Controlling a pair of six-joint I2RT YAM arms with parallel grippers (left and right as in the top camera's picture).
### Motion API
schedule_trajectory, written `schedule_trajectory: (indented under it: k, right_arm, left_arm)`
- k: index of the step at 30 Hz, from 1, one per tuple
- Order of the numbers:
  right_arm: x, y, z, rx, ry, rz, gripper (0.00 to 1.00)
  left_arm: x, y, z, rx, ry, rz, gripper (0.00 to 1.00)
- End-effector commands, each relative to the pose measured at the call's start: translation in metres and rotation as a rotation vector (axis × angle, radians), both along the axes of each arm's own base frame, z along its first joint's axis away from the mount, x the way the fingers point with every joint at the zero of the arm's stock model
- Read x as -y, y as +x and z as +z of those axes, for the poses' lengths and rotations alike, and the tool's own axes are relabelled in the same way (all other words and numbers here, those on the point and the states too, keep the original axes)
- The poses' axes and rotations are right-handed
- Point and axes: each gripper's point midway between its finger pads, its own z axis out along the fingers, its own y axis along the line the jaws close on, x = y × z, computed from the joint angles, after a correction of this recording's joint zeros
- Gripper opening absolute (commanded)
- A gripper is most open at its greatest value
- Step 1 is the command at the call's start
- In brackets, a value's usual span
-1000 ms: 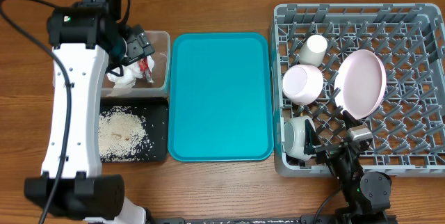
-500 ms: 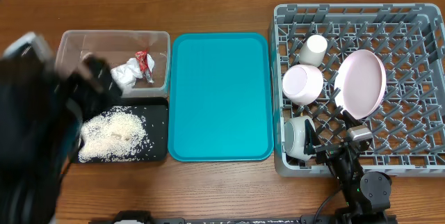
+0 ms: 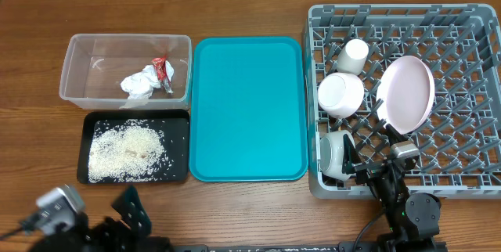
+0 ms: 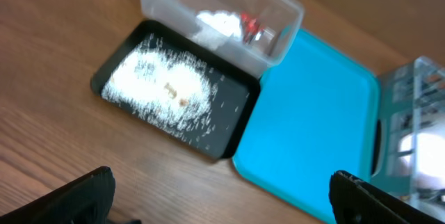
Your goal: Sort waste into correct bins and load items into the dishwasher
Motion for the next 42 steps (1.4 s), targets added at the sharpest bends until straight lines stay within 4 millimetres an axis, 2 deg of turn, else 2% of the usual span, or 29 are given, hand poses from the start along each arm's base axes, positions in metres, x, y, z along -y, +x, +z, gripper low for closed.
schedule_trajectory:
  k: [1, 4, 6, 13, 17, 20, 30, 40, 42]
  right_arm:
    - [0.001, 0.0, -0.002, 0.006, -0.006, -0.005, 1.0]
    - [0.001, 0.0, -0.002, 0.006, -0.006, -0.005, 1.0]
    - [0.001, 0.0, -0.002, 0.006, -0.006, -0.005, 1.0]
    - [0.001, 0.0, -0.002, 0.006, -0.006, -0.005, 1.0]
    - [0.001, 0.0, -0.002, 0.006, -0.006, -0.005, 1.0]
    - [0.001, 0.0, -0.002, 0.006, -0.006, -0.005, 1.0]
    - [0.001, 0.0, -0.002, 0.006, -0.006, -0.005, 1.0]
    - [0.001, 0.0, -0.002, 0.006, -0.006, -0.005, 1.0]
    - [0.001, 0.0, -0.002, 0.006, -0.006, -0.005, 1.0]
  left_arm:
    - [0.0, -0.008, -0.03, 0.027, -0.008, 0.003, 1.0]
    - [0.002, 0.003, -0.047, 0.118, -0.024, 0.0, 1.0]
    - [0.004, 0.017, -0.048, 0.216, -0.035, -0.011, 1.0]
    - [0.03, 0.087, -0.019, 0.658, -0.098, -0.143, 1.0]
    - [0.041, 0.112, -0.011, 0.828, -0.109, -0.209, 1.0]
    - [0.044, 0.124, -0.016, 0.921, -0.107, -0.233, 1.0]
    - [0.051, 0.145, -0.085, 0.821, -0.089, -0.275, 1.0]
    - [0.046, 0.15, -0.143, 0.616, 0.187, -0.345, 1.0]
    - [0.043, 0.15, -0.143, 0.609, 0.274, -0.358, 1.0]
